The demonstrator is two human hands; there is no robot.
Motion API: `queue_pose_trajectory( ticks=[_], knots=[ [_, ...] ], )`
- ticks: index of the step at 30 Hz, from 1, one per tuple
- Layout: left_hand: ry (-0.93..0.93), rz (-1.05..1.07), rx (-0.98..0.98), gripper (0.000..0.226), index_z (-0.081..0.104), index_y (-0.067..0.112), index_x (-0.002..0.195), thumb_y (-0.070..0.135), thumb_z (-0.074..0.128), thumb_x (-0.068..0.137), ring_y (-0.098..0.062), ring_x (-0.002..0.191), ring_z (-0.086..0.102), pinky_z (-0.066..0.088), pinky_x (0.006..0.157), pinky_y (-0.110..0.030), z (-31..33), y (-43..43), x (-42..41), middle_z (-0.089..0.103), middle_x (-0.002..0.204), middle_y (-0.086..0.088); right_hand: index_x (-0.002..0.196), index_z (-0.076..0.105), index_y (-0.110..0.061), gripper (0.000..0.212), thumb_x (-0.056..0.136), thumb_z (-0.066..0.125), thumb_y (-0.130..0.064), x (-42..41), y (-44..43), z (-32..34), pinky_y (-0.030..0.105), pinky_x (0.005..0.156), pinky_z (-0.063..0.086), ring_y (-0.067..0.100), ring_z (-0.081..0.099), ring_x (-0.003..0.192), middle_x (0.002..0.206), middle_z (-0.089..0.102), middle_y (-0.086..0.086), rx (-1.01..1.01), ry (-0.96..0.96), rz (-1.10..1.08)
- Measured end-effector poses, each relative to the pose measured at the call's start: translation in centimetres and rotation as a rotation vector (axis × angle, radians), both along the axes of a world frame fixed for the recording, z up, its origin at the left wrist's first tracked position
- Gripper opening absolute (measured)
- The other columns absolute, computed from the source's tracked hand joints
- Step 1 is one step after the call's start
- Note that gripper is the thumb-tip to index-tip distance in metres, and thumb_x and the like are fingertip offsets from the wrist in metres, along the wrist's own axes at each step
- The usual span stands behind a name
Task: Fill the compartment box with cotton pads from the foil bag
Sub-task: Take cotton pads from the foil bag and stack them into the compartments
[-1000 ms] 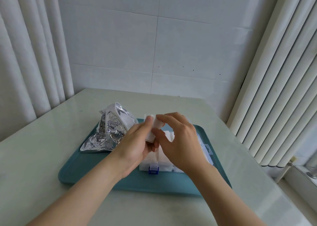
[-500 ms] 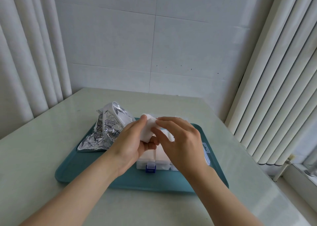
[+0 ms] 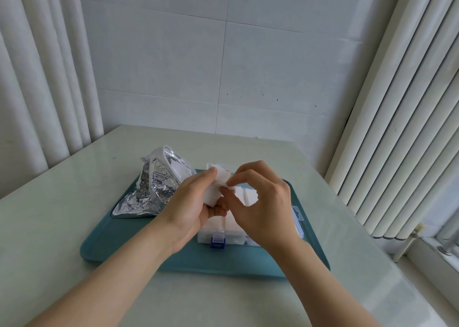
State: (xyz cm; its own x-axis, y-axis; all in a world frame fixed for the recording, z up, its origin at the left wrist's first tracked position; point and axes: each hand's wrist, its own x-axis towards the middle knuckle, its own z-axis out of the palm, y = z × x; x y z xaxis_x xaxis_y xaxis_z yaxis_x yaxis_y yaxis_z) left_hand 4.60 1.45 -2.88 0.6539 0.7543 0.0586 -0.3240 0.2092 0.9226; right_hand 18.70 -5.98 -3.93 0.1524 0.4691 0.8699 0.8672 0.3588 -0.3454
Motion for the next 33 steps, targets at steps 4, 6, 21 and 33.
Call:
queue_pose_trajectory(
  ticks=[4, 6, 21, 33],
  knots=[
    [-0.013, 0.072, 0.003, 0.041, 0.069, -0.002, 0.117, 0.026, 0.039, 0.115, -0.021, 0.089, 0.071, 0.061, 0.081, -0.036, -0.1, 0.2, 0.1, 0.077, 0.095, -0.015, 0.089, 0.074, -0.018, 0.015, 0.083, 0.084, -0.008, -0.4, -0.9, 1.0, 0.036, 0.082, 0.058, 0.015, 0.072, 0.088, 0.087, 0.074, -0.011, -0.215, 0.153, 0.122],
    [0.005, 0.136, 0.016, 0.040, 0.069, 0.002, 0.119, 0.027, 0.039, 0.116, -0.024, 0.094, 0.071, 0.058, 0.081, -0.038, -0.5, 0.6, 0.2, 0.078, 0.104, -0.016, 0.093, 0.073, -0.012, 0.012, 0.088, 0.081, -0.005, -0.1, -1.2, 1.8, 0.037, 0.084, 0.059, 0.017, 0.074, 0.087, 0.088, 0.076, -0.007, -0.271, 0.337, 0.281],
    [0.537, 0.290, 1.372, 0.031, 0.059, 0.021, 0.129, 0.033, 0.037, 0.111, -0.013, 0.103, 0.055, 0.043, 0.093, -0.027, -3.8, -0.8, 0.5, 0.057, 0.115, 0.011, 0.105, 0.077, -0.029, 0.018, 0.090, 0.080, -0.019, 9.0, -1.3, 0.5, 0.022, 0.068, 0.054, 0.008, 0.071, 0.071, 0.092, 0.073, -0.008, -0.432, 0.450, -0.323],
    [0.604, 0.217, 1.598, 0.032, 0.059, 0.020, 0.129, 0.037, 0.038, 0.111, -0.016, 0.101, 0.055, 0.042, 0.093, -0.024, -3.7, -2.6, 1.6, 0.054, 0.113, 0.005, 0.106, 0.078, -0.026, 0.025, 0.090, 0.064, -0.013, 9.7, -0.9, -0.9, 0.036, 0.096, 0.045, 0.025, 0.059, 0.112, 0.115, 0.069, -0.003, -0.639, 0.000, -0.432]
  ],
)
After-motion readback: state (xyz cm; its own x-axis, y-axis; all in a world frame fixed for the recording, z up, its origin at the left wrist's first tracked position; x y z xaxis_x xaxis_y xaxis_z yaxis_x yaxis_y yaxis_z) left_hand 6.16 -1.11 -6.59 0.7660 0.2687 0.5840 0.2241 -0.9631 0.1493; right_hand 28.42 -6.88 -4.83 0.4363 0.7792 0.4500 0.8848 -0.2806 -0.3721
